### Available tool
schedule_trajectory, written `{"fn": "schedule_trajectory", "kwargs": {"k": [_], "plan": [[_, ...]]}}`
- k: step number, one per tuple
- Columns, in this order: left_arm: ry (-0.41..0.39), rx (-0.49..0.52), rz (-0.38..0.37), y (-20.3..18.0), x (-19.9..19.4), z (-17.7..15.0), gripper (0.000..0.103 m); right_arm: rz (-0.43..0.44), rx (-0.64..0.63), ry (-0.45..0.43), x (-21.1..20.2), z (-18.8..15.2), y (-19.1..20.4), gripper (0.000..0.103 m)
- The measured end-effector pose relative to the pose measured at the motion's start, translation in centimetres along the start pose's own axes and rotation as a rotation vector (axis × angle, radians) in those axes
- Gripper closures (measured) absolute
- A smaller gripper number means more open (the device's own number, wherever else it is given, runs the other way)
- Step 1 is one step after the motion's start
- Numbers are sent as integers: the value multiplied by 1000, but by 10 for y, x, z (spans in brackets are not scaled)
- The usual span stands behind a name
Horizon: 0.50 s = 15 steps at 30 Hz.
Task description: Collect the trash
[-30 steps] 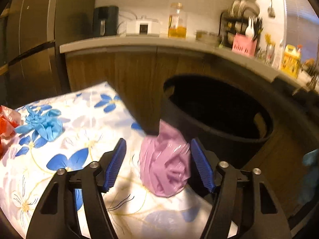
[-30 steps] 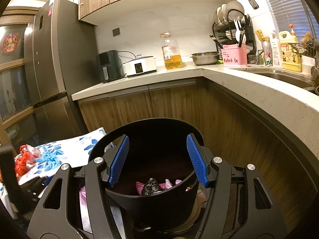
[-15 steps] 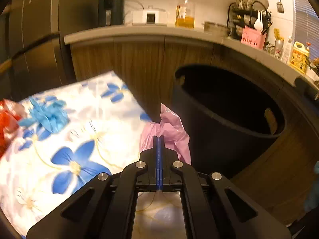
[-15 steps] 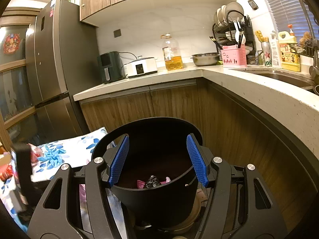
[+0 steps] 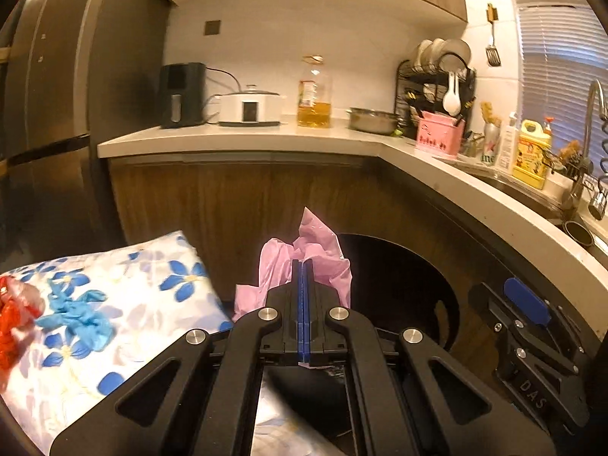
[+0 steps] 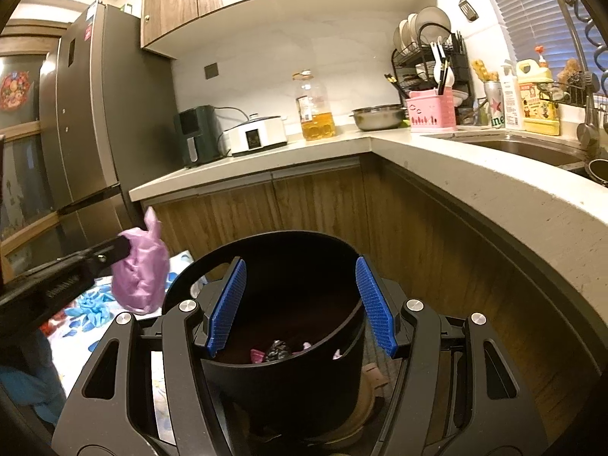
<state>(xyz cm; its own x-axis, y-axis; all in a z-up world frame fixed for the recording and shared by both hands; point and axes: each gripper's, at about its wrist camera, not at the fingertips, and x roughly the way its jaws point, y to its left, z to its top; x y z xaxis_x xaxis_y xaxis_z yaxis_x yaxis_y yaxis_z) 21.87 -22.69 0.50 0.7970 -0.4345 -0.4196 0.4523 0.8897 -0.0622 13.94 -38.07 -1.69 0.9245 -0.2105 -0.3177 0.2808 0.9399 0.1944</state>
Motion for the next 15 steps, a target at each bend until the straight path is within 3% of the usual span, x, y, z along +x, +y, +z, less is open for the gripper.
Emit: {"fn": "schedule_trajectory", "kwargs": {"k": [9, 11, 12, 13, 14, 15], "plan": [[46, 18, -34, -9, 21, -12, 103, -25, 8, -4, 1, 1, -7, 43], [47, 24, -35, -9, 23, -14, 99, -28, 8, -3, 1, 2, -7, 43], [48, 25, -33, -8, 23, -15, 83, -28, 8, -3, 2, 2, -7, 43], [44, 22, -26, -7, 23, -15, 53, -28, 8, -2, 2, 3, -8, 43], [35, 12, -26, -5, 21, -15, 42, -27, 9, -3, 2, 2, -8, 43], [26, 5, -31, -4, 18, -14, 37, -28, 8, -4, 2, 3, -8, 43]]}}
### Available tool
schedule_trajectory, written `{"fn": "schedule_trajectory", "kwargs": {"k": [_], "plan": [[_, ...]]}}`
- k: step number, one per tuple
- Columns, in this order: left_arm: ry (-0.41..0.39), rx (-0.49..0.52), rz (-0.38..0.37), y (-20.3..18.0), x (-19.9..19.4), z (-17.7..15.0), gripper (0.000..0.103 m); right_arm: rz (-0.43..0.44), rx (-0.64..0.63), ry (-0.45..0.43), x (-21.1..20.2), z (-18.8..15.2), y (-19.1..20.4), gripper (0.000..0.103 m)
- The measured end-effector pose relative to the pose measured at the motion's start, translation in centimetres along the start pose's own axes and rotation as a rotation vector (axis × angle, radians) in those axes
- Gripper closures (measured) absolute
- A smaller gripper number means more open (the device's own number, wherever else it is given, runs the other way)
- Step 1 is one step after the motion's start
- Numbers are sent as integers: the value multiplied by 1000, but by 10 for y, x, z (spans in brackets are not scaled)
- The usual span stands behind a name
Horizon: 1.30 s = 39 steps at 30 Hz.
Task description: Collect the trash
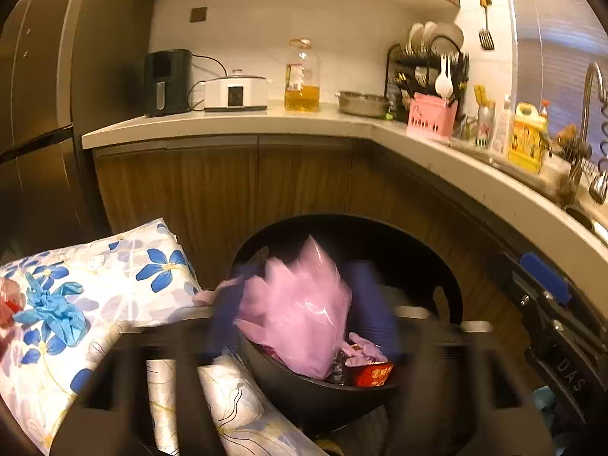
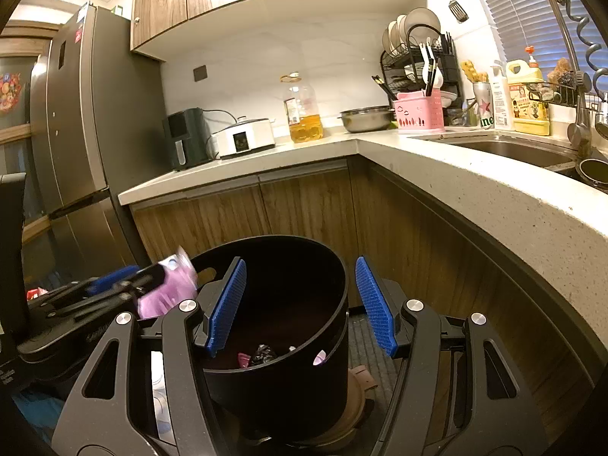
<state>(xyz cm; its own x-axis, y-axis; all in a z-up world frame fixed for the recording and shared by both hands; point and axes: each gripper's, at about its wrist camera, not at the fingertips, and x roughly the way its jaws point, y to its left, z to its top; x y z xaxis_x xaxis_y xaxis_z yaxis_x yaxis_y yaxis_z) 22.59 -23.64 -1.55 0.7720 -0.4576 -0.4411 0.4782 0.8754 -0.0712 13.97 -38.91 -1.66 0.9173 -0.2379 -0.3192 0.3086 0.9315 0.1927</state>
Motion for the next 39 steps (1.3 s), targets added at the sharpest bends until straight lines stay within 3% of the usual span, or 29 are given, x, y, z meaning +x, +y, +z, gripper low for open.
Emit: {"fn": "schedule_trajectory", "kwargs": {"k": [7, 17, 19, 24, 32, 39], "plan": [[8, -13, 9, 7, -3, 1, 26, -6, 5, -1, 0, 0, -1, 43], [-25, -46, 84, 21, -28, -7, 17, 16, -9, 3, -3, 1, 8, 43], [-32, -42, 123, 29, -37, -13, 16, 28, -21, 6, -4, 0, 15, 43], [-74, -19, 312, 59, -70, -32, 11, 72, -43, 18, -3, -5, 38, 43], [-114, -98, 586, 150, -127, -56, 9, 199, -112, 48, 1, -19, 111, 44], [-120, -175, 722, 222, -159, -69, 9, 324, -183, 104, 13, -43, 191, 43]]}}
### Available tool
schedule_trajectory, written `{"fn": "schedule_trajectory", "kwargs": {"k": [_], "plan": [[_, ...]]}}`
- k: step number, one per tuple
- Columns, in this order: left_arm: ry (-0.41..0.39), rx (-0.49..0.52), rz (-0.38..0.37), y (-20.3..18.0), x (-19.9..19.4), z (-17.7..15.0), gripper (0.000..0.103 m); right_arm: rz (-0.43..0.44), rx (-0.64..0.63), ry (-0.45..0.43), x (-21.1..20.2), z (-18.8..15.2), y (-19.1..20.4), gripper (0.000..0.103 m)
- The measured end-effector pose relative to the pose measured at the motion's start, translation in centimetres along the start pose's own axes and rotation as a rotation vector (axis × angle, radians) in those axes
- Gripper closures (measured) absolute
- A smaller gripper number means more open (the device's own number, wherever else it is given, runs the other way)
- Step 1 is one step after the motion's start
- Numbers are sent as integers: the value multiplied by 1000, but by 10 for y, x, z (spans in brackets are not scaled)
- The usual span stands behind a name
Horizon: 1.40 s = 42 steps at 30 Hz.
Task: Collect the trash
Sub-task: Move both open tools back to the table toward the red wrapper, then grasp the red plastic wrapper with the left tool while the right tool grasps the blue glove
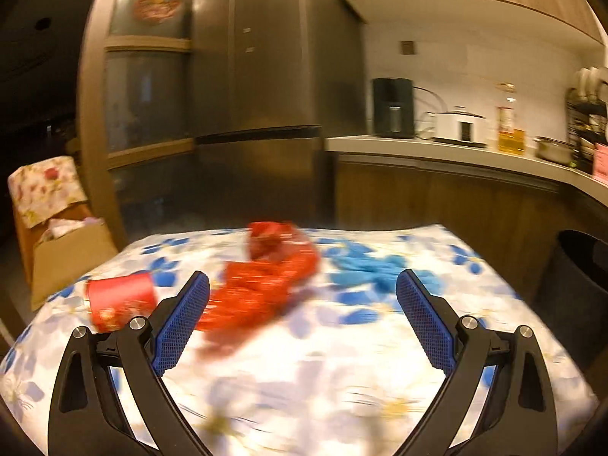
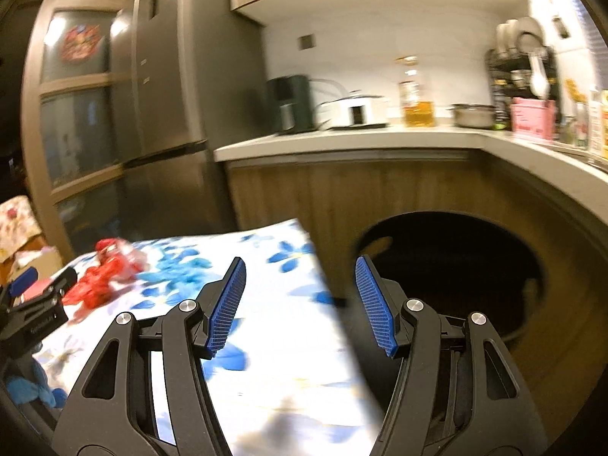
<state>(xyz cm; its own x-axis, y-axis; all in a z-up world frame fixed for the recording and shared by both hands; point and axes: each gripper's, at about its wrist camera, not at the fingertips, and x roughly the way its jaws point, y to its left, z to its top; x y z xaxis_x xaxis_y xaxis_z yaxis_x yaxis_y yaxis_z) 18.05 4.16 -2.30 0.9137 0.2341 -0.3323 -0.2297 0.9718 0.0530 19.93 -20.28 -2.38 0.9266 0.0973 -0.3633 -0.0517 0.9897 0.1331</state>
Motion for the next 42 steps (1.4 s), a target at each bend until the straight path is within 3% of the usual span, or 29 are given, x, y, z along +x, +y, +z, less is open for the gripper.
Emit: {"fn": "schedule_trajectory", "kwargs": {"k": [4, 8, 11, 13, 14, 19, 22, 32, 36, 42], "plan": [[31, -50, 13, 28, 19, -1, 9, 46, -46, 19, 23, -2, 38, 43], [111, -112, -11, 43, 51, -4, 9, 68, -66, 39, 47, -1, 65, 43], [176, -119, -27, 45, 69, -9, 16, 76, -83, 54, 62, -1, 76, 44], [218, -126, -43, 46, 78, -15, 32, 77, -93, 67, 75, -2, 85, 43], [238, -136, -51, 48, 82, -19, 36, 79, -95, 74, 81, -2, 88, 43], [290, -181, -85, 57, 93, -28, 77, 95, -122, 124, 110, -6, 103, 44], [282, -188, -106, 58, 90, -31, 92, 95, -127, 160, 126, -10, 109, 43], [187, -226, -136, 60, 43, -30, 94, 121, -150, 307, 169, -26, 123, 46], [188, -241, -138, 63, 40, -31, 94, 117, -151, 366, 181, -32, 123, 66], [208, -248, -132, 65, 40, -34, 94, 138, -156, 378, 182, -34, 124, 94]]}}
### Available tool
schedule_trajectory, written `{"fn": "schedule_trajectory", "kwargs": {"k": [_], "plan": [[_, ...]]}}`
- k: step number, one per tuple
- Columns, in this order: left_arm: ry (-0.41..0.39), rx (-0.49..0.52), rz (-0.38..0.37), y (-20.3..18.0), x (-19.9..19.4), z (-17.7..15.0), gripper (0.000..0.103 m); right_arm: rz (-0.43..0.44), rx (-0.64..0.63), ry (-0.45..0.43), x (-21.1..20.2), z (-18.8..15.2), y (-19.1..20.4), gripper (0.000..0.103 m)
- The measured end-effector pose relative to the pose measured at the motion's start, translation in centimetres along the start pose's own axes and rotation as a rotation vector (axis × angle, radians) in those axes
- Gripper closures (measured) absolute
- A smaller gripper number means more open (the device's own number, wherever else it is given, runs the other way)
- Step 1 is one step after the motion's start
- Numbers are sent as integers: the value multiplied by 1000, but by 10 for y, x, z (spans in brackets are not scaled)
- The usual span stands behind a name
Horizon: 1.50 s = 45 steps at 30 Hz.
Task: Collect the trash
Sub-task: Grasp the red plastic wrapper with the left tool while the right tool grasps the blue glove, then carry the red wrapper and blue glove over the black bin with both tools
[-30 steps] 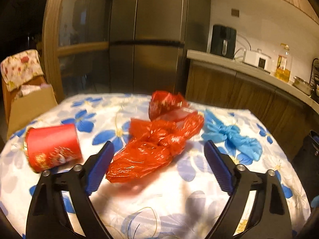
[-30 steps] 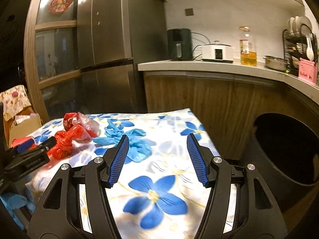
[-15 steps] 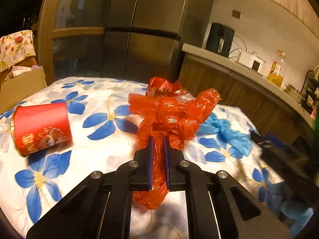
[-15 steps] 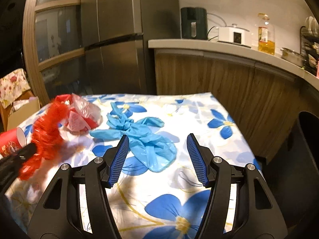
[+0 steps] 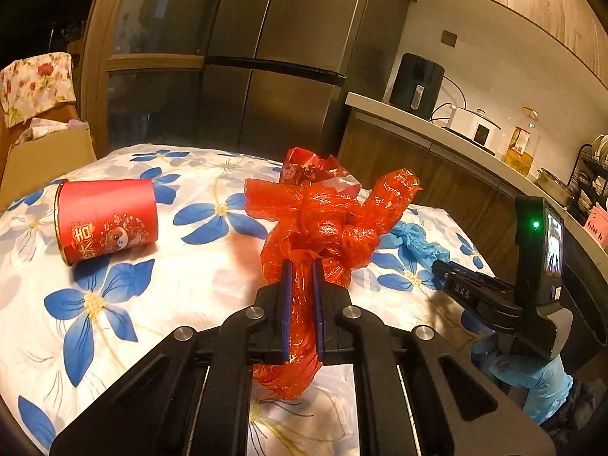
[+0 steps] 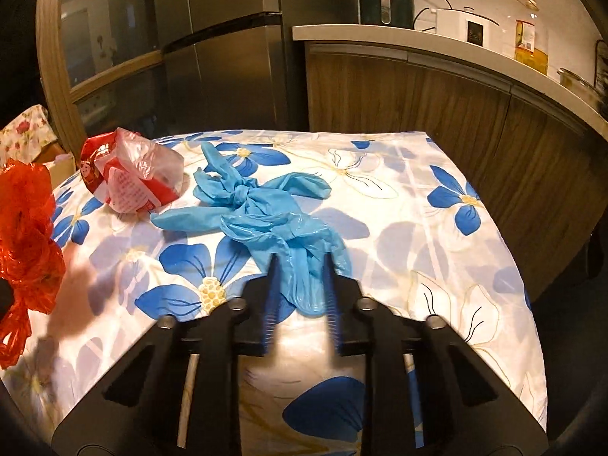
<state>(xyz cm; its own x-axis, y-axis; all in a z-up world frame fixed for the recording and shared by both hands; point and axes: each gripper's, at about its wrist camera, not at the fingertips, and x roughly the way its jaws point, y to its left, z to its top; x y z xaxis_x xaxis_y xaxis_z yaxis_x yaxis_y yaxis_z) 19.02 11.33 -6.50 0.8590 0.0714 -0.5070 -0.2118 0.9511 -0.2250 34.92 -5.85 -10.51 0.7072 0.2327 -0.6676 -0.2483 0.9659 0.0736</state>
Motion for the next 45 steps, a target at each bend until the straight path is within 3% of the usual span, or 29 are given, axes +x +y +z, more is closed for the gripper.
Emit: {"fn": "schedule_trajectory", "kwargs": {"k": [3, 14, 23, 45], "plan": [[-2, -1, 5, 1, -3, 0, 94, 16, 9, -16, -5, 0, -2, 101], [-19, 6, 38, -3, -23, -2, 94, 65, -2, -176, -85, -8, -8, 101], [-52, 27, 13, -23, -47, -2, 94, 86, -16, -290, -162, -17, -20, 101], [-99, 150, -105, -114, -78, 0, 94, 64, 50, -385, -247, -32, -69, 101]]}}
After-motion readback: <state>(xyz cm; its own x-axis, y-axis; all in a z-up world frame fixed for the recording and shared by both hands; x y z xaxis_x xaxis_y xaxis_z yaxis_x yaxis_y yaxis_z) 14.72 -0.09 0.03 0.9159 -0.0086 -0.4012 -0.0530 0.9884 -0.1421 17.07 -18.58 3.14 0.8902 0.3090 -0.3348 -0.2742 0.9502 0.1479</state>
